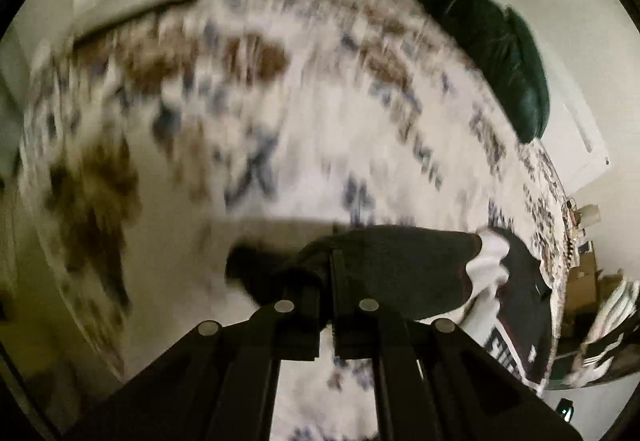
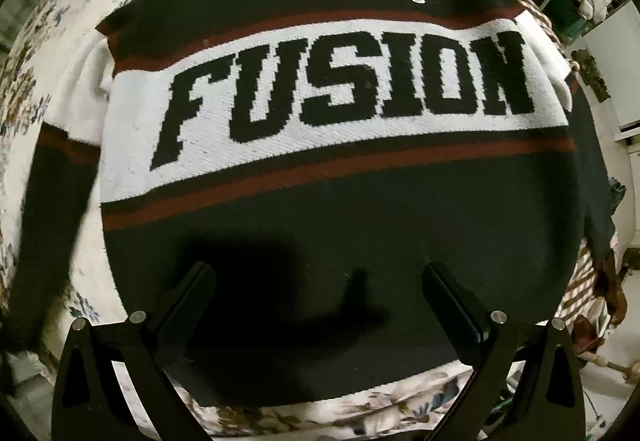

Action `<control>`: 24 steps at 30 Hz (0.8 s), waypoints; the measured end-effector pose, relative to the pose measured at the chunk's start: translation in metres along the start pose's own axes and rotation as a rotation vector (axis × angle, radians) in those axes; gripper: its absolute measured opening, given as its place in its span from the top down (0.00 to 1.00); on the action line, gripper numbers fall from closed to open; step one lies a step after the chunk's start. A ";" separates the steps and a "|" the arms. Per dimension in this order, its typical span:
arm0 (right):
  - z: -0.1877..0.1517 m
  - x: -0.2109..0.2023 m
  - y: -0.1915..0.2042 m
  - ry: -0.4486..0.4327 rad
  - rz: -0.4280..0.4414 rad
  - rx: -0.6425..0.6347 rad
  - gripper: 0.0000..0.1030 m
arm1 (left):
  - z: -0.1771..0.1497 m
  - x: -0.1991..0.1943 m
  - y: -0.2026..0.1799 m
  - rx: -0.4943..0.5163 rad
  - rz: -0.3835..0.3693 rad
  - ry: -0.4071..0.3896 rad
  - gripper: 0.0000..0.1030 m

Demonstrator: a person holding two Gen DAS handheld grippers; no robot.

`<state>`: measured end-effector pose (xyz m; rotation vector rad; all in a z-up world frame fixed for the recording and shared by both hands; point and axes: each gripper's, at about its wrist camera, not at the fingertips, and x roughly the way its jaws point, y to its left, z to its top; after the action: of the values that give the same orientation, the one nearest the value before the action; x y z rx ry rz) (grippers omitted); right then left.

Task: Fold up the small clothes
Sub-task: 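Lower both tools onto the sweater hem and grasp it with both grippers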

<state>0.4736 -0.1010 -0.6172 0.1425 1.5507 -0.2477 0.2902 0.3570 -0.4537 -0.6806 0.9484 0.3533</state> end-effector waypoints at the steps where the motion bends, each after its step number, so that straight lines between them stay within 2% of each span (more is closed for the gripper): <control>1: -0.001 0.001 0.001 0.002 0.001 -0.007 0.00 | 0.007 0.001 0.004 0.018 -0.002 -0.017 0.94; 4: -0.002 0.005 0.001 0.016 0.002 -0.020 0.00 | 0.001 0.022 0.024 0.030 0.072 0.025 0.91; 7: -0.002 0.005 0.002 0.029 0.017 -0.031 0.00 | -0.014 0.053 0.062 -0.086 0.079 0.132 0.83; 9: 0.000 0.002 0.005 0.021 0.016 -0.052 0.00 | -0.028 0.072 0.087 -0.224 0.051 0.178 0.77; 12: 0.002 0.000 0.009 0.009 0.024 -0.071 0.00 | -0.031 0.095 0.100 -0.369 0.004 0.172 0.74; 14: 0.005 0.002 0.012 0.009 0.031 -0.070 0.00 | -0.025 0.107 0.097 -0.419 -0.023 0.146 0.74; 19: 0.016 0.009 0.010 0.010 0.024 -0.050 0.00 | -0.003 0.143 0.091 -0.499 -0.021 0.141 0.68; 21: 0.020 0.013 0.015 0.016 0.013 -0.050 0.00 | 0.005 0.150 0.085 -0.494 0.000 0.114 0.70; 24: 0.021 0.019 0.020 0.016 0.009 -0.052 0.00 | 0.015 0.149 0.075 -0.435 0.016 0.092 0.71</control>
<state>0.4986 -0.0882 -0.6373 0.1112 1.5707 -0.1995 0.3390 0.4210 -0.6005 -1.0933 0.9737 0.5549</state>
